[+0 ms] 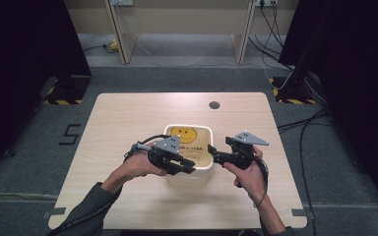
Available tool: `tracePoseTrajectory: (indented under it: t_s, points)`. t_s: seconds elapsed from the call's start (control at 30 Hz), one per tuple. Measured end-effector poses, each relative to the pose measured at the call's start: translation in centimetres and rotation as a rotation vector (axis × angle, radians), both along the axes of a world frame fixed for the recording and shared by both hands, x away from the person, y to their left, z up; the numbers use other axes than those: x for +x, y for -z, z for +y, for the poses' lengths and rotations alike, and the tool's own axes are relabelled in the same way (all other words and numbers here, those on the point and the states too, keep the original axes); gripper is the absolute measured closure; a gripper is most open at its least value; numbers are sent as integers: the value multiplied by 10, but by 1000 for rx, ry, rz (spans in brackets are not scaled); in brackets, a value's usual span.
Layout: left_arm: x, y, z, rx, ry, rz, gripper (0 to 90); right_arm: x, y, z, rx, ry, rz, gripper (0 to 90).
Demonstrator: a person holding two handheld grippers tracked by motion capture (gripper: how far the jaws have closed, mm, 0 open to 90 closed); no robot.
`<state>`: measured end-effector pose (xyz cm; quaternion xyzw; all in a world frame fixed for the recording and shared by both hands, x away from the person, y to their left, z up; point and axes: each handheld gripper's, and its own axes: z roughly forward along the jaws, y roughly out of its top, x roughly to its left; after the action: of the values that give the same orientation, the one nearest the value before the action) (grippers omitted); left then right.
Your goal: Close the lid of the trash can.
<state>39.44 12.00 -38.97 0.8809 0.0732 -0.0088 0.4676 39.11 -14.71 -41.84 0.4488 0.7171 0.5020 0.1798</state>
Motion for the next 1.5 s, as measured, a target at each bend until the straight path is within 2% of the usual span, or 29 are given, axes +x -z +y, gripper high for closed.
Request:
tracePoseTrajectory:
  t_s: [0.07,0.1,0.17,0.27,0.33,0.47,0.6,0.63,0.67,0.7,0.73,0.8,0.87,0.93,0.97,1.03,1.1,1.2,1.27,1.37,1.4,1.47,1.5]
  points:
    - [0,-4,10,-62,-40,7,621,0,-1,0,-7,-4,-2,215]
    - [0,-7,16,-102,-79,16,566,0,-2,0,-4,-3,-6,215]
    - [2,-10,25,-132,-133,24,501,1,-5,-2,13,-2,-14,214]
    - [6,-10,39,-153,-198,18,483,4,-9,-3,29,0,-22,214]
    - [8,-9,45,-159,-222,9,478,5,-11,-2,25,-3,-28,214]
    - [9,-3,50,-141,-251,-6,459,9,-11,1,13,-17,-30,221]
    - [12,9,53,-107,-279,-15,459,12,-6,1,-16,-25,-26,266]
    - [13,12,54,-123,-278,-17,471,13,-5,0,-24,-22,-26,266]
    - [15,15,56,-160,-283,-5,493,14,-3,-1,-11,-22,-21,266]
    - [15,17,57,-177,-286,-4,518,15,-1,-1,11,-26,-12,266]
    - [16,20,58,-194,-285,-14,535,15,0,-2,15,-26,-15,266]
    - [17,25,55,-228,-294,-3,560,16,1,0,7,-30,-30,267]
    - [16,23,51,-194,-301,-21,556,15,3,3,10,-49,-14,267]
    - [12,20,48,-172,-322,-37,482,15,3,4,2,-62,0,260]
    - [10,18,48,-173,-328,-43,424,15,1,5,-21,-66,-10,259]
    - [4,13,50,-198,-340,-55,417,17,-2,5,-25,-66,-24,258]
    - [-1,7,53,-191,-391,-79,386,20,-6,3,21,-67,-25,252]
    - [-7,3,60,-183,-455,-92,357,29,-14,1,20,-46,-42,252]
    - [-8,5,63,-150,-482,-92,340,37,-19,0,25,-29,-51,257]
    - [-9,13,64,-124,-493,-98,344,51,-20,0,-1,-8,-50,286]
    - [-9,16,64,-116,-502,-101,351,54,-19,0,-12,-12,-46,349]
    - [-8,20,64,-104,-510,-102,350,58,-16,0,-44,-21,-44,394]
    - [-8,20,64,-113,-514,-96,345,59,-13,1,-51,-38,-42,419]
